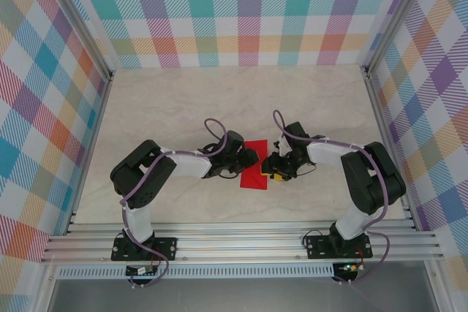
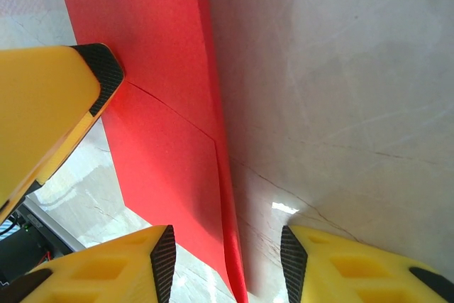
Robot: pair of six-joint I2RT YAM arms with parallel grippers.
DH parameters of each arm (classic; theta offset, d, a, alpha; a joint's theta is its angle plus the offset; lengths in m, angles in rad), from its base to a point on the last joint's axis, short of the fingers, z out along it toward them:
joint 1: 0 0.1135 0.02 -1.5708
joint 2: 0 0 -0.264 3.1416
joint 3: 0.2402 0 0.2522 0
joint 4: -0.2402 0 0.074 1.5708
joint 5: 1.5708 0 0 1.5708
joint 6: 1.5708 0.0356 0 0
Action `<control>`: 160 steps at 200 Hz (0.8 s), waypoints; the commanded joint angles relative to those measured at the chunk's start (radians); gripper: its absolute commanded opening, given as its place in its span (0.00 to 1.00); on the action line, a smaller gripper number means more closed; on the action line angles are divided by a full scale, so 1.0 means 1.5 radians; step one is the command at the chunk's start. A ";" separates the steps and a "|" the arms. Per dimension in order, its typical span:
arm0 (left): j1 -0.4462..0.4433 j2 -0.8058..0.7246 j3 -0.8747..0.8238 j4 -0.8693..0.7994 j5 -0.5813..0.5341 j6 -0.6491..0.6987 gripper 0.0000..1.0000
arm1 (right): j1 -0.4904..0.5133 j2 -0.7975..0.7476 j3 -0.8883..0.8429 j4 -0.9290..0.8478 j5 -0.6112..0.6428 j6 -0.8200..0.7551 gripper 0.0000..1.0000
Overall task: Fold a paper plane with a square sheet of paper (pick it up from the middle)
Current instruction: Fold the triangle a second time at the center of the table, then turn over the paper at the center of the table.
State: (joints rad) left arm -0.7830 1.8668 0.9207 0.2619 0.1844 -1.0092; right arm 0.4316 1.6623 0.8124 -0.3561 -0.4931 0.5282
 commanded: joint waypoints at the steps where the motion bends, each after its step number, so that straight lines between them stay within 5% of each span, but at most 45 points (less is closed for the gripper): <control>1: -0.003 -0.025 0.004 -0.017 0.006 0.013 0.39 | -0.001 0.019 0.016 0.024 -0.019 0.000 0.46; 160: -0.004 -0.018 0.008 -0.021 0.005 0.013 0.40 | -0.001 0.021 0.010 0.057 -0.054 0.009 0.36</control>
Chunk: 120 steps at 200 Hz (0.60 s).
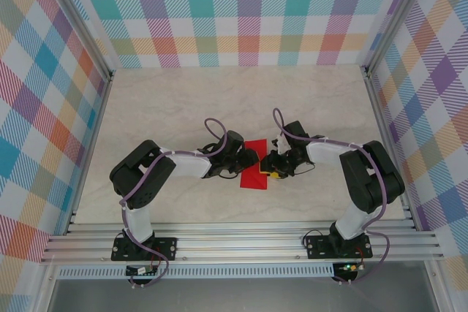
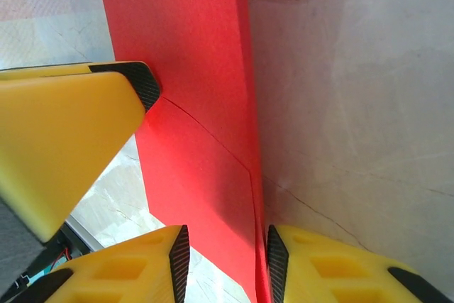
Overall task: Fold a paper plane with a square sheet of paper (pick it up from the middle)
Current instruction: Turn over the paper at the center of the table.
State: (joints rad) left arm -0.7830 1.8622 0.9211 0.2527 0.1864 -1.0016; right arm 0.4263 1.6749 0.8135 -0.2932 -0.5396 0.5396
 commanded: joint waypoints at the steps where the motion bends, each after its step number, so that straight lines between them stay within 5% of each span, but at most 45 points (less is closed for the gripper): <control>1: -0.004 -0.015 0.008 -0.015 0.004 0.008 0.40 | 0.002 0.012 0.010 0.015 -0.023 0.001 0.36; 120: -0.003 -0.035 0.002 0.001 0.004 -0.007 0.40 | 0.002 0.008 -0.013 0.041 -0.048 -0.012 0.20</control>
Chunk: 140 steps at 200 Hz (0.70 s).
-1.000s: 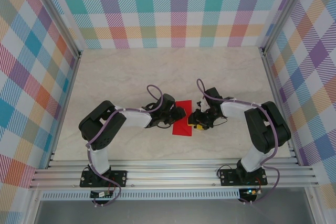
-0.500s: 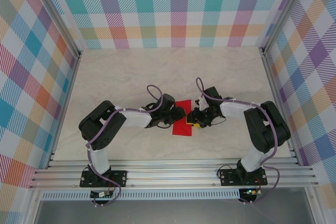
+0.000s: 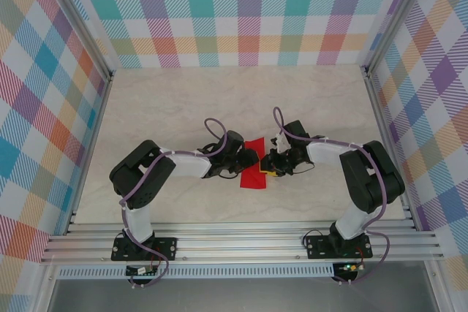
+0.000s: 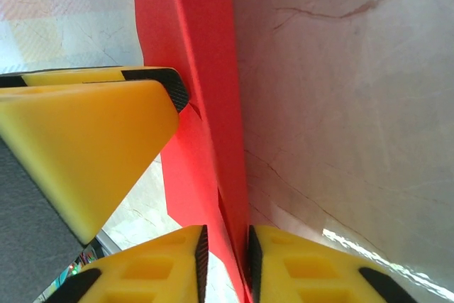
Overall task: Fold a paper plane with a square sheet of paper (pick it up from the middle)
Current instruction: Turn over the paper at the center of the table.
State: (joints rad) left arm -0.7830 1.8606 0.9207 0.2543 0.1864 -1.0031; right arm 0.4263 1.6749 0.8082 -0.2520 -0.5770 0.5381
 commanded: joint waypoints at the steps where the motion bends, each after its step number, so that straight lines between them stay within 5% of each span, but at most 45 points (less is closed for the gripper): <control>1: -0.003 -0.035 0.002 0.000 0.003 -0.006 0.39 | 0.002 0.008 -0.009 0.014 -0.023 -0.012 0.20; 75: -0.002 -0.178 -0.059 -0.053 -0.086 0.004 0.45 | 0.002 -0.094 0.039 -0.125 0.064 -0.042 0.07; 140: 0.000 -0.373 -0.137 -0.216 -0.269 0.010 0.50 | 0.039 -0.156 0.219 -0.502 0.504 -0.071 0.08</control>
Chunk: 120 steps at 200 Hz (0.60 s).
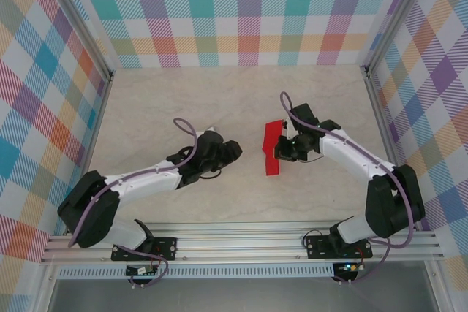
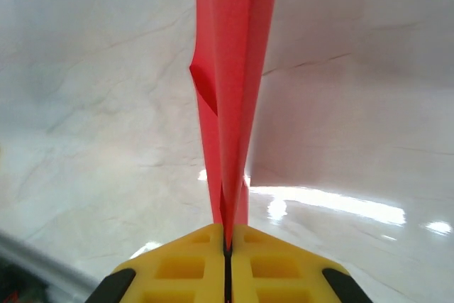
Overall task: Fold a paper plane with a square sheet of paper (pick it up from the middle)
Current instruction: Turn over the paper at the center of the table.
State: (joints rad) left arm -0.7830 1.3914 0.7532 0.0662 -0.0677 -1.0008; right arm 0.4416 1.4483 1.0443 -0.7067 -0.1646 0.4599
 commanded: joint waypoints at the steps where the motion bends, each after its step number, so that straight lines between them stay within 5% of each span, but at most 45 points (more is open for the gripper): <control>1: 0.001 -0.063 -0.026 -0.094 -0.102 0.008 0.50 | 0.031 -0.004 0.065 -0.206 0.238 -0.017 0.09; 28: 0.003 -0.131 -0.042 -0.168 -0.180 -0.012 0.52 | 0.064 0.039 0.120 -0.307 0.371 0.007 0.08; 54: 0.005 -0.185 -0.063 -0.210 -0.226 -0.039 0.55 | 0.105 0.092 0.145 -0.337 0.412 0.043 0.09; 88: 0.006 -0.237 -0.093 -0.224 -0.247 -0.065 0.56 | 0.176 0.217 0.196 -0.342 0.394 0.075 0.10; 120: 0.006 -0.278 -0.104 -0.268 -0.265 -0.075 0.56 | 0.235 0.325 0.272 -0.310 0.296 0.079 0.11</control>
State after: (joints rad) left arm -0.7818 1.0245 0.6147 -0.2665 -0.4065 -1.0859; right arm 0.7376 1.8584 1.3628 -1.1683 0.3717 0.5442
